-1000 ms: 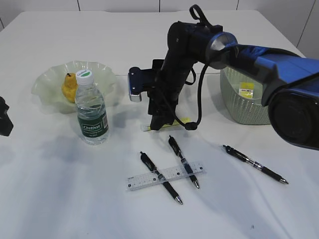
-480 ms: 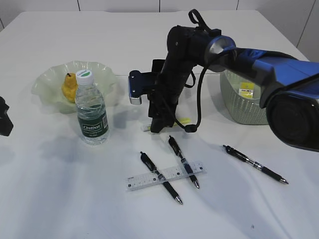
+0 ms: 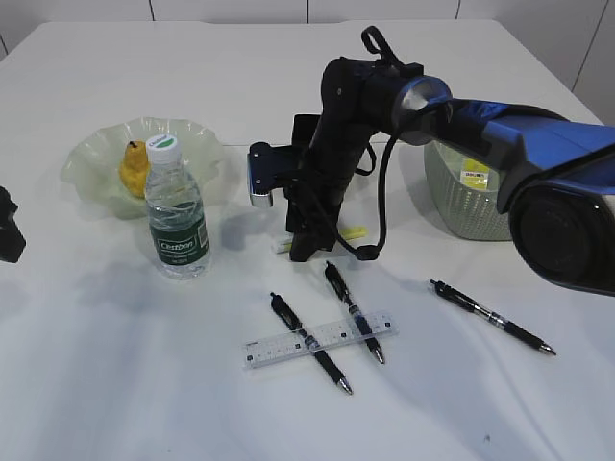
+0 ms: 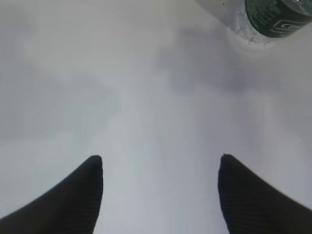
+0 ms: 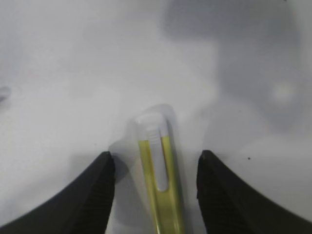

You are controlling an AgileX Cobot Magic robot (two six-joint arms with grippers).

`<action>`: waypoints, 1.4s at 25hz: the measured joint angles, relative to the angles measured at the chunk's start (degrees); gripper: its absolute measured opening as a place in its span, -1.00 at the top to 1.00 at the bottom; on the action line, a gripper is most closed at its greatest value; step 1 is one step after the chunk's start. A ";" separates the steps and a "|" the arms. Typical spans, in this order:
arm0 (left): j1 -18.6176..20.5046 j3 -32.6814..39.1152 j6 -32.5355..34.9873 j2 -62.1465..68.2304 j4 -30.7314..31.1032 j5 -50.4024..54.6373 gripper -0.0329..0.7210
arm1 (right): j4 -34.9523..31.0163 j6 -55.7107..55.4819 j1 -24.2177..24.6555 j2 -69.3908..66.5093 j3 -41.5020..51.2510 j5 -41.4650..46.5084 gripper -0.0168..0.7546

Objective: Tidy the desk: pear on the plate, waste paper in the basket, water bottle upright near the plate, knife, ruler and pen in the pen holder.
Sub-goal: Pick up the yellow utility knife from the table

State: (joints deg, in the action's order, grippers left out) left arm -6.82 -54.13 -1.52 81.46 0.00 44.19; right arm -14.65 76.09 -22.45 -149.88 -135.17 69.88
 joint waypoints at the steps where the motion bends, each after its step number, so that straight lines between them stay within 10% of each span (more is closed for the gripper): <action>1: 0.00 0.00 0.00 0.00 0.00 0.00 -0.46 | 0.00 0.00 0.00 0.00 0.00 0.00 -0.11; 14: 0.00 0.00 0.00 0.00 0.00 -0.02 -0.45 | -1.04 -1.95 0.00 -0.22 -0.13 0.00 -0.10; 35: 0.00 0.00 0.00 0.00 0.00 -0.02 -0.44 | 0.16 -3.49 0.00 -0.26 -0.13 0.00 0.61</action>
State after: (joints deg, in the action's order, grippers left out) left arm -6.82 -54.13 -1.52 81.46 0.00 44.16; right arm -14.49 72.60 -22.45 -150.14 -135.30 69.88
